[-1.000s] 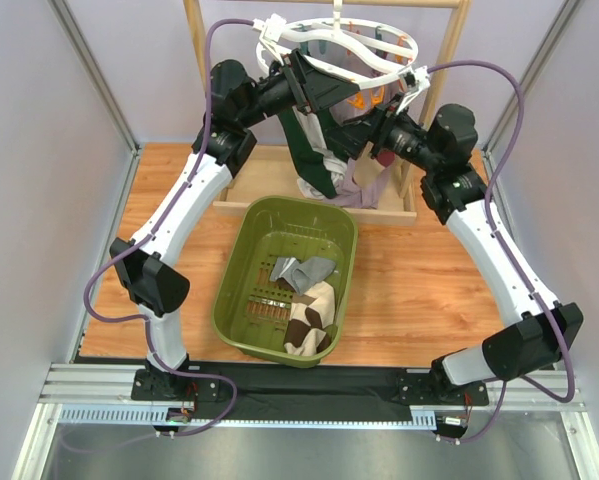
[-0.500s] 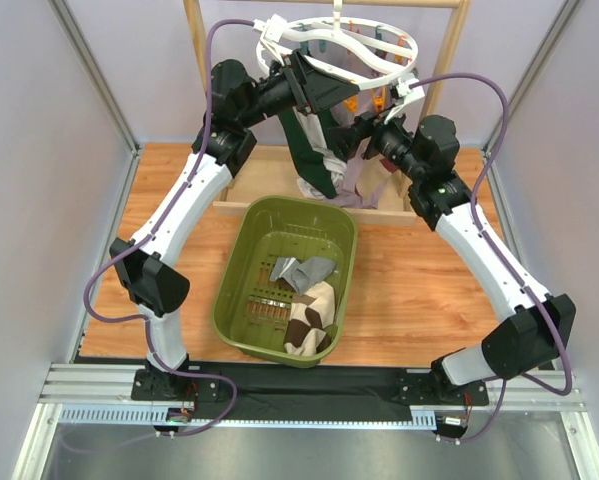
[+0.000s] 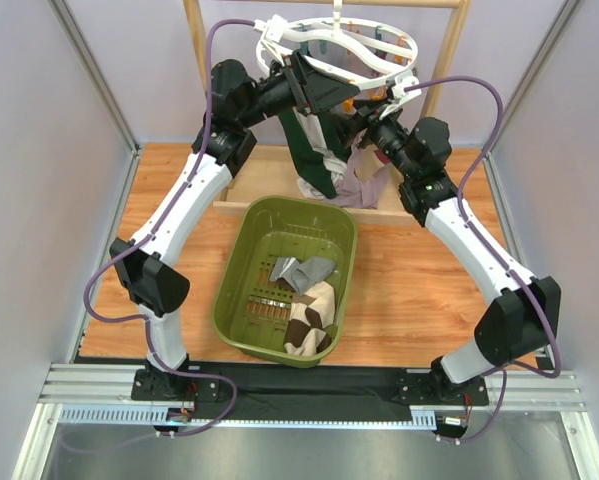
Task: Clip the socks to the hanger
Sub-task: Open the clamp at the hanger.
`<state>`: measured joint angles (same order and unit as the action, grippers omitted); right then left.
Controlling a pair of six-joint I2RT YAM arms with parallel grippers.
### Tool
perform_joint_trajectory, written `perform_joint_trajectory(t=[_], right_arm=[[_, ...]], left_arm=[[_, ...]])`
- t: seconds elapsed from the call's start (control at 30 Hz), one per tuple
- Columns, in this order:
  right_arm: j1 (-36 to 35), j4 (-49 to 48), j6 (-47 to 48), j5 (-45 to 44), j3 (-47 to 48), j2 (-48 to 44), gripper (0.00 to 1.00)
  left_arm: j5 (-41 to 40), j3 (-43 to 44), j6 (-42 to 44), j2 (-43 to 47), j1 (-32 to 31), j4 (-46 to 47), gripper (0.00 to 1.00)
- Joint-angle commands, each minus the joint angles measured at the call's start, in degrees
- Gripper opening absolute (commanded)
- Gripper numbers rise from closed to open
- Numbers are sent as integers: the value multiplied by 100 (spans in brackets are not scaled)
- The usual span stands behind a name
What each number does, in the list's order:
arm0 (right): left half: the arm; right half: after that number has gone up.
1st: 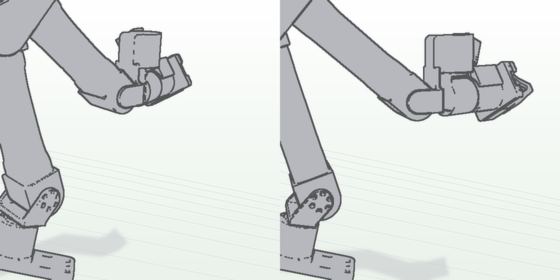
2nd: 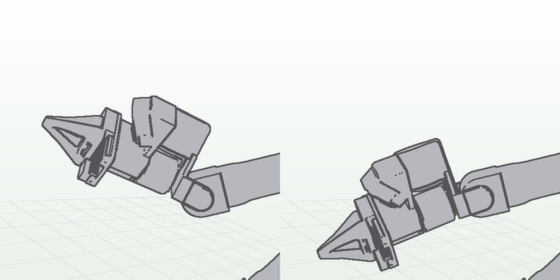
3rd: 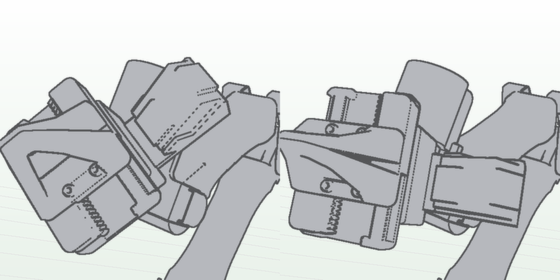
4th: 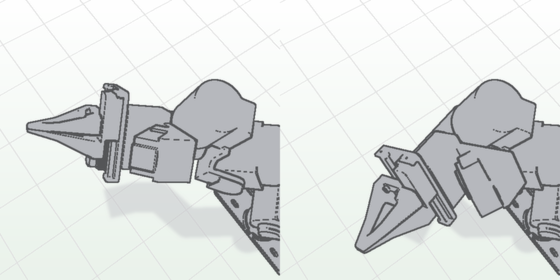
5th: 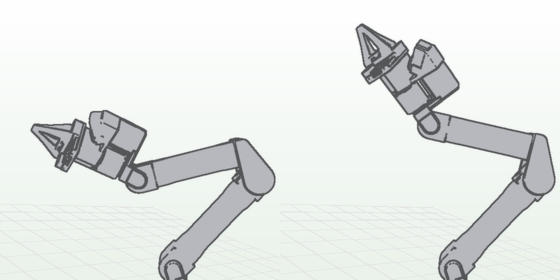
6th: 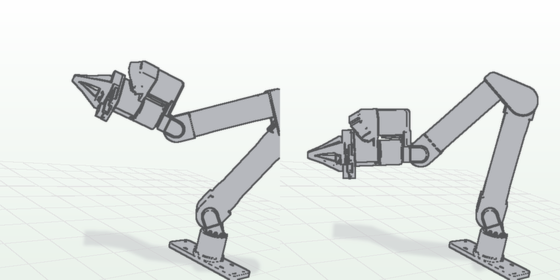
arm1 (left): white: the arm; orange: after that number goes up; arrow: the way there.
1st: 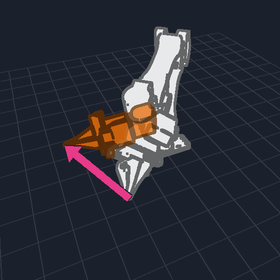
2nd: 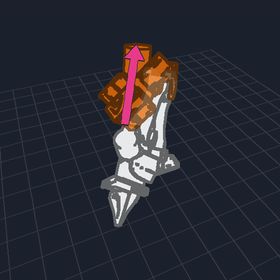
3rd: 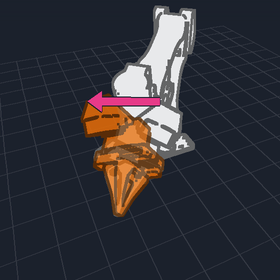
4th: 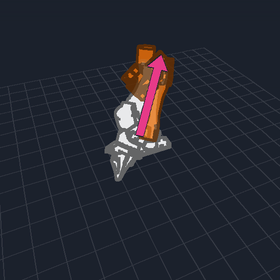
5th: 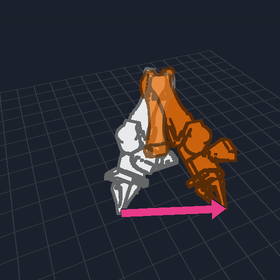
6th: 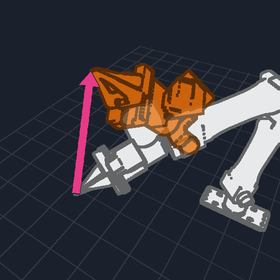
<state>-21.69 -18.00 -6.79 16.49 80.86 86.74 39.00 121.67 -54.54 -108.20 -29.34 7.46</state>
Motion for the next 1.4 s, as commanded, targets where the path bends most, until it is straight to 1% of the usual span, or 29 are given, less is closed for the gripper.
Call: perform_joint_trajectory(t=[0.0,0.03,0.1,0.13,0.17,0.27,0.33,0.4,0.43,0.5,0.53,0.57,0.6,0.63,0.73,0.83,0.93,0.97,1.03,1.1,1.13,1.17,1.27,1.37], right_arm=[[-28,-582,169,-233,202,89,68],[-19,-599,151,-234,211,115,66],[-19,-748,55,-217,194,133,61],[-19,-784,37,-208,193,150,58],[-19,-767,37,-208,228,176,53],[-10,-775,20,-269,159,107,45],[-10,-924,-94,-287,-86,1,43],[7,-1039,-156,-173,-175,-122,36],[7,-1039,-217,-146,-211,-192,29],[16,-1030,-288,-120,-246,-254,26],[16,-1021,-349,-94,-255,-306,16],[42,-960,-393,-41,-255,-359,11],[60,-942,-446,-23,-255,-359,11],[77,-934,-507,3,-264,-412,3],[156,-881,-788,187,-290,-517,0],[244,-653,-1131,617,-89,-579,0],[332,-47,-1491,1083,324,-562,0],[358,337,-1597,1345,438,-544,0],[394,874,-1808,1619,764,-527,0],[446,1070,-2079,1944,913,-553,0],[481,1227,-2203,2041,949,-562,1],[517,1272,-2317,2225,984,-544,0],[622,1518,-2713,2655,1212,-430,0],[736,1422,-3074,2982,1230,-324,0]], left_arm=[[98,59,-21,186,34,61,75],[99,68,-21,177,34,62,75],[134,103,-21,177,34,36,75],[143,103,-47,168,43,62,75],[151,85,-48,177,43,62,75],[143,33,-30,220,43,53,75],[143,-29,-4,247,43,62,75],[143,-99,5,291,43,45,75],[151,-134,-4,317,43,62,75],[116,-283,5,431,43,132,75],[108,-327,-4,466,43,141,75],[90,-406,31,554,43,133,75],[90,-450,58,589,43,124,75],[90,-486,84,633,43,106,75],[46,-722,251,879,43,-8,75],[-15,-1127,532,1283,43,-166,75],[-112,-1592,708,1714,43,-193,78],[-130,-1776,752,1880,43,-210,78],[-191,-1927,761,1961,43,-132,79],[-148,-2112,595,1909,43,377,78],[18,-2112,333,1839,43,570,78],[98,-2103,191,1655,43,1016,77],[143,-2025,-65,1356,34,1633,76],[55,-1937,-92,1179,16,1960,75]])
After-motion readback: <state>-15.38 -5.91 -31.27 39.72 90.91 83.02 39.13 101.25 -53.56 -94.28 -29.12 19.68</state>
